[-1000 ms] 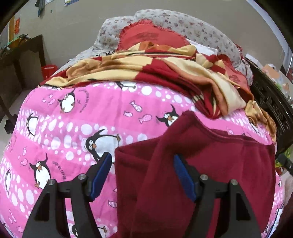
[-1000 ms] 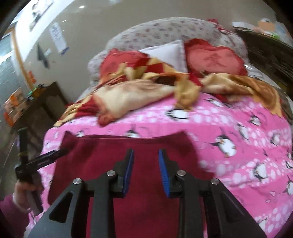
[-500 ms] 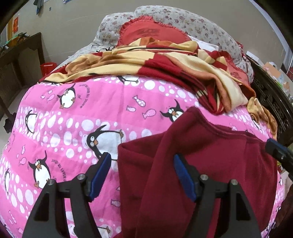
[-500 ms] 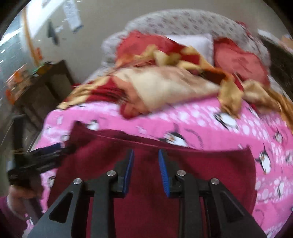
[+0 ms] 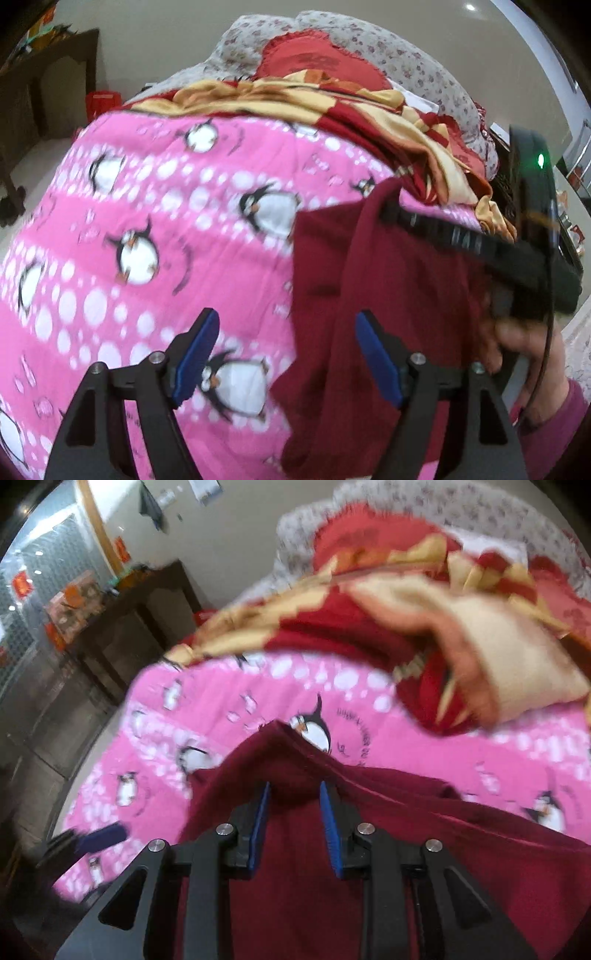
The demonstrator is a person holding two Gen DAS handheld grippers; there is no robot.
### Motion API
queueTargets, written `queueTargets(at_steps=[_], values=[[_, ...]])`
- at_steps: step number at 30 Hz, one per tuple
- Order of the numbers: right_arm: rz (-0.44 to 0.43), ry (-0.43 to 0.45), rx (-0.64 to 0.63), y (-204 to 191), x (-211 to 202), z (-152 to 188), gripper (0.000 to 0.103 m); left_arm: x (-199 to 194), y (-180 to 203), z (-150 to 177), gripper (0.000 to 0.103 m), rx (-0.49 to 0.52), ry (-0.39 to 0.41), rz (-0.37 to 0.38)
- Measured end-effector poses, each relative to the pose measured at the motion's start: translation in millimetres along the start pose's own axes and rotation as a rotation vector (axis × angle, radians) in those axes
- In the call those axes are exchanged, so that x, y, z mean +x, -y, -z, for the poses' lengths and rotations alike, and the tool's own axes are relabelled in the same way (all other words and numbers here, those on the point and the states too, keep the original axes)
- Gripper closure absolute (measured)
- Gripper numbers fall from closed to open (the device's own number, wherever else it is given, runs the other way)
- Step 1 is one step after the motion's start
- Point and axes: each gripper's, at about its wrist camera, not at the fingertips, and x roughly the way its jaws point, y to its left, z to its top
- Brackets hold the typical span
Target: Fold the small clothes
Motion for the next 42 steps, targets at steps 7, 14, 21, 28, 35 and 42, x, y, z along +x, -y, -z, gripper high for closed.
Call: queueTargets(at_steps=[7,14,21,28,35,42], values=[[-0.090,-0.029,-0.002,-21.9,-19.8,-1.8,0.065,8.3,-11.4,26.1,0.023,-0.050,-0.044,0.060],[0.093,-0.141,-0.179,-79.3,20.9,4.1,0.047,5.4,-13.0,44.3,0.023,-0.036,-0.037,0.072],[0.291,-0.112,-0.374,-112.4,44.8,23.4,0.037,5.4,-12.0,44.6,0.021,-0.032,-0.025,0.072],[-0.012,-0.071,-0.092,-49.2,-7.8,4.9,0.086,16.4,6.0,30.3,0.017,-0.026,-0.011,0.126],[-0.104,-0.039,0.010,-24.3,-31.9,11.4,0.086,9.7,29.5,26.9,0.067,0.034,0.006,0.208],[-0.129,-0.051,0.087,-20.6,-47.7,6.0,0.051,-13.9,55.0,29.5,0.076,0.130,0.053,0.218]])
